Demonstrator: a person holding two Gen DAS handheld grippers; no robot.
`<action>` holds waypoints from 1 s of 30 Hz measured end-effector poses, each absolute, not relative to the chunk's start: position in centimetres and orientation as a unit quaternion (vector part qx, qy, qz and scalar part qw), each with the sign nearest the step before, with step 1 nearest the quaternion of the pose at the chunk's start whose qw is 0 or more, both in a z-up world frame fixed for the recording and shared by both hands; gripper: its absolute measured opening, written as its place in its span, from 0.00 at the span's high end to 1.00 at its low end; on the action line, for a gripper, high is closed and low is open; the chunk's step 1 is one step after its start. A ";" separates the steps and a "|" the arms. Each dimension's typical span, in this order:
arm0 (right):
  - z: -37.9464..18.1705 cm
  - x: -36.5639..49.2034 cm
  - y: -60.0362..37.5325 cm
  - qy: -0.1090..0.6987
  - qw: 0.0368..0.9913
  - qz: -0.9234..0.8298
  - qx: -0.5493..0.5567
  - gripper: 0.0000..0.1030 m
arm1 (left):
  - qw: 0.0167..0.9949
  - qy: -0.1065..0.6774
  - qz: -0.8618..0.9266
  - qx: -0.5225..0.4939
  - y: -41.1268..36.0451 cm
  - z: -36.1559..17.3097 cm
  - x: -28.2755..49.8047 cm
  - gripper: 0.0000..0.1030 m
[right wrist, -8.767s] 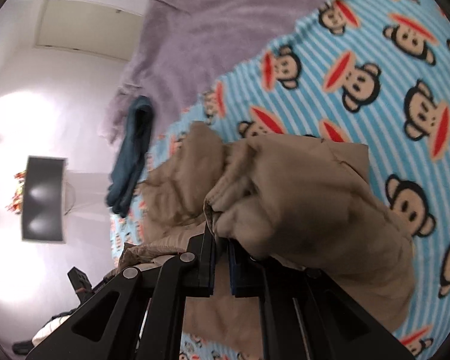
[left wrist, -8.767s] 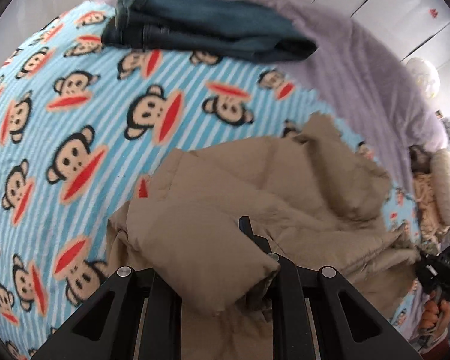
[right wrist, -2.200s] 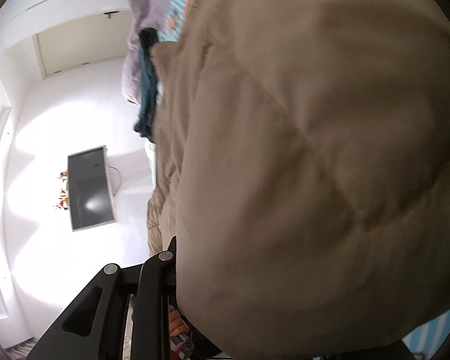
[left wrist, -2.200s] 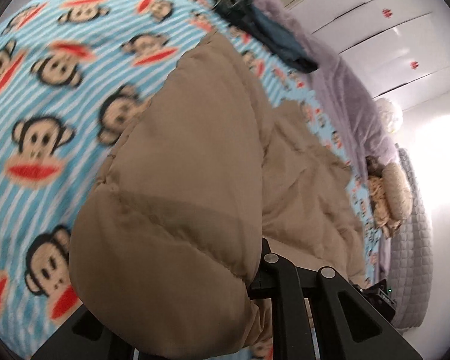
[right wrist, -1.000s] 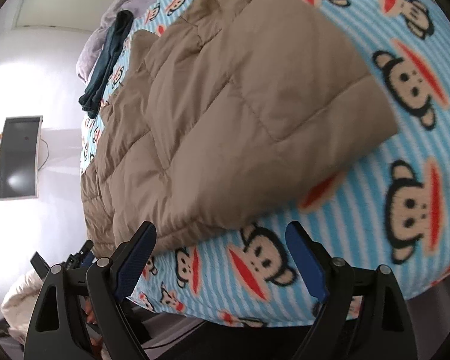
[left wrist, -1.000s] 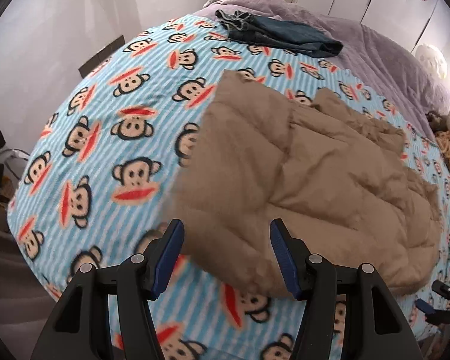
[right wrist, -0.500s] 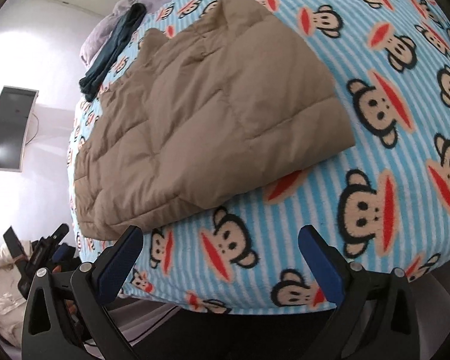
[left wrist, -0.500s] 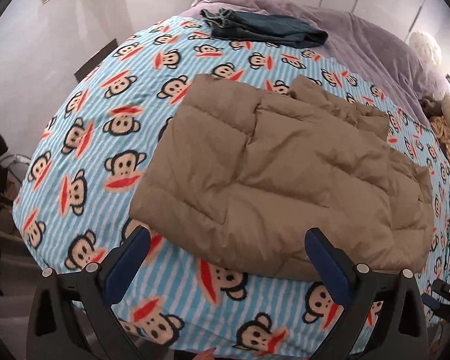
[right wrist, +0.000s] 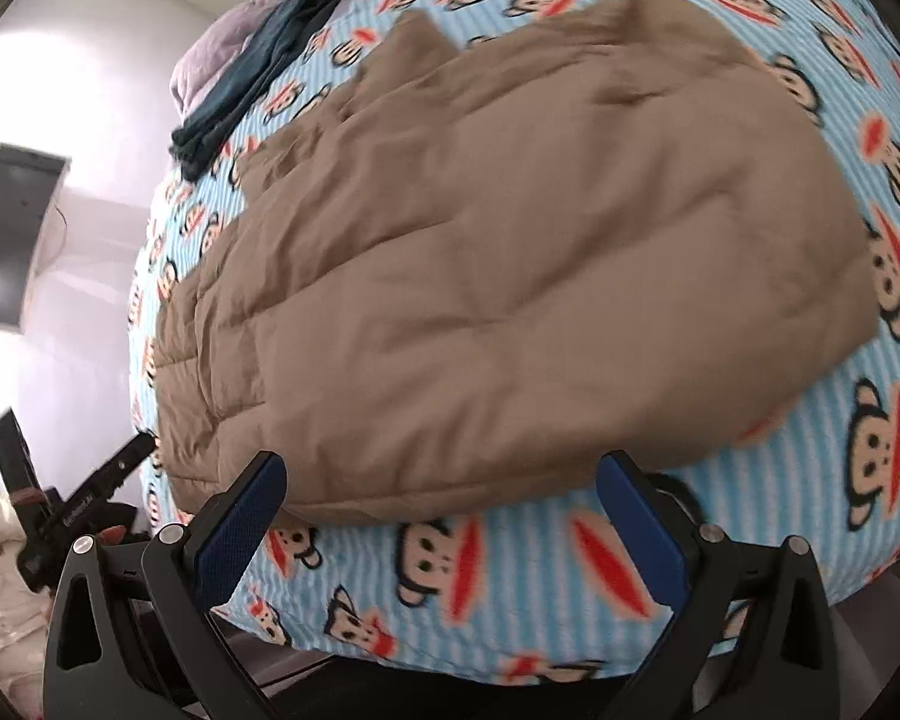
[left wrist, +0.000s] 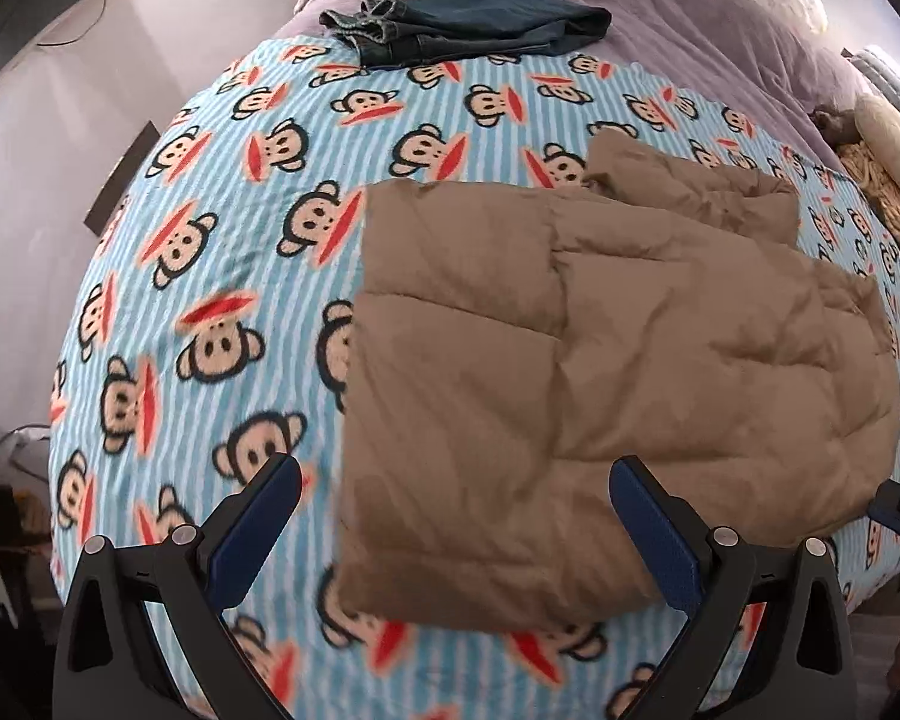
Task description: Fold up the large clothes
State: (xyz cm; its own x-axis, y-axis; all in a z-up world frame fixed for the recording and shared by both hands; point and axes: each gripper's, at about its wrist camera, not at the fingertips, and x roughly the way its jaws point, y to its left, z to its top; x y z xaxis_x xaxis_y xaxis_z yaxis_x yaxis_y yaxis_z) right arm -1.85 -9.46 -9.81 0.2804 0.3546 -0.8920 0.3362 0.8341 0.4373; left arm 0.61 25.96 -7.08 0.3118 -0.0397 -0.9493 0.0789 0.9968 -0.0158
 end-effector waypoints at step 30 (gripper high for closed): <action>-13.4 7.8 -7.9 0.624 0.754 0.011 0.204 0.68 | 0.777 0.627 -0.046 -0.035 27.7 -15.5 9.7 0.00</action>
State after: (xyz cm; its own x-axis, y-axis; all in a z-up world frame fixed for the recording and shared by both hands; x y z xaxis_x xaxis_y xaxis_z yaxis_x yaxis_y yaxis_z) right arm 7.79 -7.94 -13.35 0.2212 0.2716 -0.9367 0.2383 0.9163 0.3220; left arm 9.68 27.73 -15.48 0.2085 -0.1146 -0.9713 0.0278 0.9934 -0.1113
